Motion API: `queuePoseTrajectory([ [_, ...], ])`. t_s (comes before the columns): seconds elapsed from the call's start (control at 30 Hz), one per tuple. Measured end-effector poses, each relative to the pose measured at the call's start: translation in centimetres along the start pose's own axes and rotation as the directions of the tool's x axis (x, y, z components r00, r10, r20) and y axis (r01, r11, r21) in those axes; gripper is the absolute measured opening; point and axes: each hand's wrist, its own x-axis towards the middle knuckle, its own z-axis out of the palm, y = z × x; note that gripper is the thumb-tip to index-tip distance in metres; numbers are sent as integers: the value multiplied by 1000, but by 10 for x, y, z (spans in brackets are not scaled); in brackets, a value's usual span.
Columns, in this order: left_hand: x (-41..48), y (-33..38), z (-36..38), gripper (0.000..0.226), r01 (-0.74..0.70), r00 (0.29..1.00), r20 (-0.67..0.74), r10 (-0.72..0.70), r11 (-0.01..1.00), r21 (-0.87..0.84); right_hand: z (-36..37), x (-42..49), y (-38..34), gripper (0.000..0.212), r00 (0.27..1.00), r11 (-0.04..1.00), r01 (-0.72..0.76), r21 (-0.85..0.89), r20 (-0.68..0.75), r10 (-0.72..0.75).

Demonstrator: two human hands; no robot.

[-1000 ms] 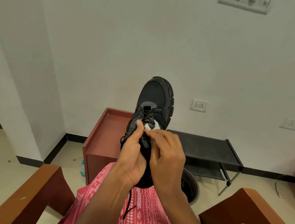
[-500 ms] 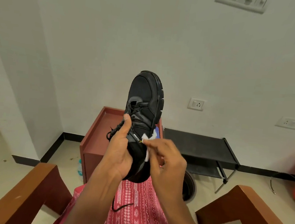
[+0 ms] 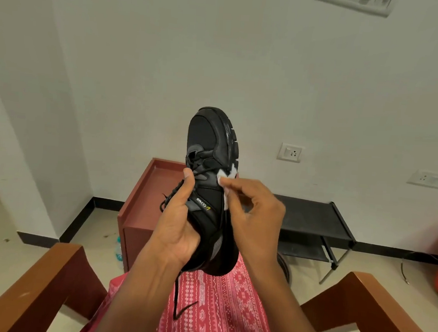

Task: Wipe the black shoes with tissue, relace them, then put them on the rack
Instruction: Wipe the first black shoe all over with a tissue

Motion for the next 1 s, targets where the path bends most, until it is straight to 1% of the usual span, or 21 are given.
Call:
queuePoseTrajectory([
  [0.1, 1, 5, -3, 34, -22, 1000, -21, 23, 999, 35, -11, -33, -2, 24, 996, 999, -53, -7, 67, 53],
  [0.17, 2, 6, -5, 26, -4, 999, -47, 8, 997, 81, -17, -45, -4, 24, 991, 996, -92, -2, 93, 92],
  [0.27, 2, 4, -5, 26, 42, 997, -76, -33, 993, 114, -19, -41, -4, 23, 987, 993, -117, -30, 108, 120],
  [0.33, 1, 2, -4, 20, 59, 997, -59, -53, 991, 117, -16, -28, -4, 23, 985, 990, -134, -37, 109, 137],
  [0.37, 1, 1, -3, 21, 65, 997, -45, -61, 991, 115, -13, -20, -5, 23, 983, 988, -148, -32, 107, 151],
  [0.5, 2, -5, -3, 38, 78, 997, -36, -74, 990, 117, 2, 13, -1, 23, 984, 985, -162, -55, 65, 166],
  [0.57, 3, -7, -2, 34, 89, 995, -43, -85, 990, 113, 9, 25, 4, 22, 987, 984, -148, -97, 46, 153],
  [0.63, 3, -7, -3, 29, 94, 995, -55, -89, 990, 106, 11, 25, 6, 21, 988, 985, -136, -111, 59, 143],
  [0.7, 4, -4, -6, 29, 85, 994, -80, -77, 992, 98, 3, 16, 5, 20, 981, 983, -135, -127, 125, 151],
  [0.73, 6, -3, -8, 31, 81, 993, -95, -72, 992, 96, -3, 11, 4, 20, 969, 977, -139, -161, 181, 168],
  [0.8, 7, -1, -11, 34, 79, 990, -125, -65, 991, 107, -20, 3, 1, 17, 917, 953, -156, -261, 319, 238],
  [0.87, 7, -1, -11, 32, 72, 990, -130, -54, 988, 135, -34, 5, -4, 13, 853, 926, -167, -339, 421, 308],
  [0.93, 8, -4, -10, 33, 59, 993, -114, -40, 985, 163, -41, 12, -9, 10, 817, 910, -166, -380, 464, 343],
  [1.0, 8, -8, -8, 32, 52, 995, -92, -36, 981, 187, -41, 23, -14, 7, 808, 906, -153, -394, 478, 344],
])
